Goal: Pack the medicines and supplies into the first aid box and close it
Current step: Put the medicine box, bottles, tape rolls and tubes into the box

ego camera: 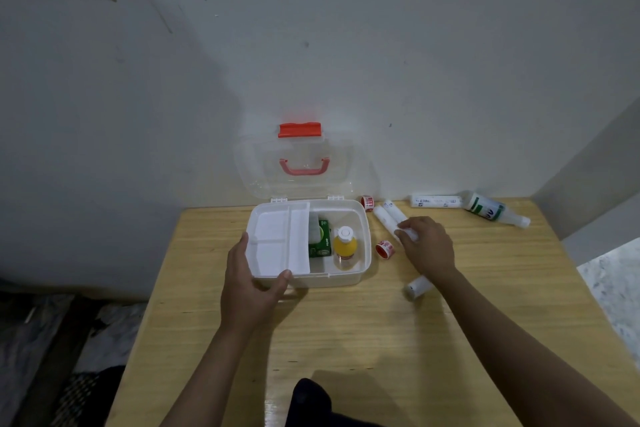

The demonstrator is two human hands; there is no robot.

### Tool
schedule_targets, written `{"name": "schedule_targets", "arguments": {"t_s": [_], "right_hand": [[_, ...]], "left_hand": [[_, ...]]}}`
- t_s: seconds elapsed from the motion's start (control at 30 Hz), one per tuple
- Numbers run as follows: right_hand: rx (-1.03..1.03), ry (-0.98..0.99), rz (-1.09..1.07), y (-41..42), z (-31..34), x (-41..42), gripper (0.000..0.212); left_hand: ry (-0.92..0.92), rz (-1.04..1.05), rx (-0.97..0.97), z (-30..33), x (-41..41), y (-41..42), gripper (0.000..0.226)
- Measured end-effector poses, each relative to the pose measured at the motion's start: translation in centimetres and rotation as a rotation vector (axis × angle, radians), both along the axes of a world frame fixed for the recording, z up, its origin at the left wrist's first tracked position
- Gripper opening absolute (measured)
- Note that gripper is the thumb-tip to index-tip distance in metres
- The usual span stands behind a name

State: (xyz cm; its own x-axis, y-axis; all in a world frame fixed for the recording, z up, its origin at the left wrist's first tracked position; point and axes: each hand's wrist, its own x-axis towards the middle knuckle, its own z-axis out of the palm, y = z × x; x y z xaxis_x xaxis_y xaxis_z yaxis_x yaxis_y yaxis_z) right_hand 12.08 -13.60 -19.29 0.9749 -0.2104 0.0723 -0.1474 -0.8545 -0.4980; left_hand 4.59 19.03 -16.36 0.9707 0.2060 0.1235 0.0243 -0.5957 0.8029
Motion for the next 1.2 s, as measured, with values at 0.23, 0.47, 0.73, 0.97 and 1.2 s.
{"name": "schedule_targets", "arguments": {"t_s": [0.23,0.47,0.73,0.97,1.2], "right_hand": [[-0.055,0.077,0.078,-0.4,0.3,-1.1,0.044],[0.148,-0.085,0.018,0.0,0.8,-1.3,0.033],[0.445,-0.347,0.038,0.5,7.0,-3.1,0.028],[0.482,-0.294,0.181,2.6,12.1,-4.0,0.018],[0.264,0.027,0.254,5.2,13.8,-0.8,0.018]], "left_hand": [[-0.022,0.010,0.005,0.0,0.0,-0.2,0.097],[-0.023,0.014,0.010,0.0,0.0,-0.2,0.097],[-0.032,0.009,0.008,-0.2,0.0,-0.1,0.096],[-0.023,0.015,-0.012,-0.3,-0.1,-0.1,0.099],[-0.027,0.016,-0.009,-0.5,0.0,0.0,0.096]]}}
